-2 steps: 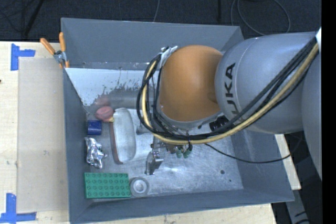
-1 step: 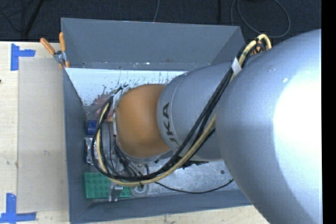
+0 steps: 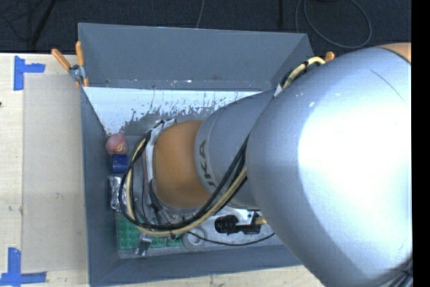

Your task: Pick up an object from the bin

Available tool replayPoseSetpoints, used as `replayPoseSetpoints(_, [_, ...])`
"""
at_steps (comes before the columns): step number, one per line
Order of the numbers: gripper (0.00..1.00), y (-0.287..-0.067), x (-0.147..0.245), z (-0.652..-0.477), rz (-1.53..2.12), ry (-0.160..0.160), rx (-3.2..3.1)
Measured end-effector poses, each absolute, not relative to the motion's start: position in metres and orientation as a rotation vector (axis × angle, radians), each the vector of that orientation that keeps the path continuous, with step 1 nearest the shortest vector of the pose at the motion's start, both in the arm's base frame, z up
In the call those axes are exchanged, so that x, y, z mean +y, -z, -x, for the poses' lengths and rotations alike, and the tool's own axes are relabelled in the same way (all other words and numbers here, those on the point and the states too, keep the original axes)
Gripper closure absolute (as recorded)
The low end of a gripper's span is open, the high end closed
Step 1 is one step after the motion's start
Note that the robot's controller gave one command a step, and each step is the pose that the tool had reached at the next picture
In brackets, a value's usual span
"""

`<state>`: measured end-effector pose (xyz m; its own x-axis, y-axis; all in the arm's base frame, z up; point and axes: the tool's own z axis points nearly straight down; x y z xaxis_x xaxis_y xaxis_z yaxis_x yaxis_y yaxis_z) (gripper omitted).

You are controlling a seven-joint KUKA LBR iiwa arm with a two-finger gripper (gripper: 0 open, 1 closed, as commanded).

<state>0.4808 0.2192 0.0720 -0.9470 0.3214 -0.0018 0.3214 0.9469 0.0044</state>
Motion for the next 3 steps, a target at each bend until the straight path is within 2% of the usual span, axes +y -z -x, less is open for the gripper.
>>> replayPoseSetpoints(1, [1.0, -0.074, 0.219, -0.483, -0.51, -0.011, 3.089])
replayPoseSetpoints(2, [1.0, -0.193, 0.214, -0.487, -0.55, -0.005, 3.088])
replayPoseSetpoints(3, [1.0, -0.232, 0.226, -0.48, -0.558, -0.003, 3.09])
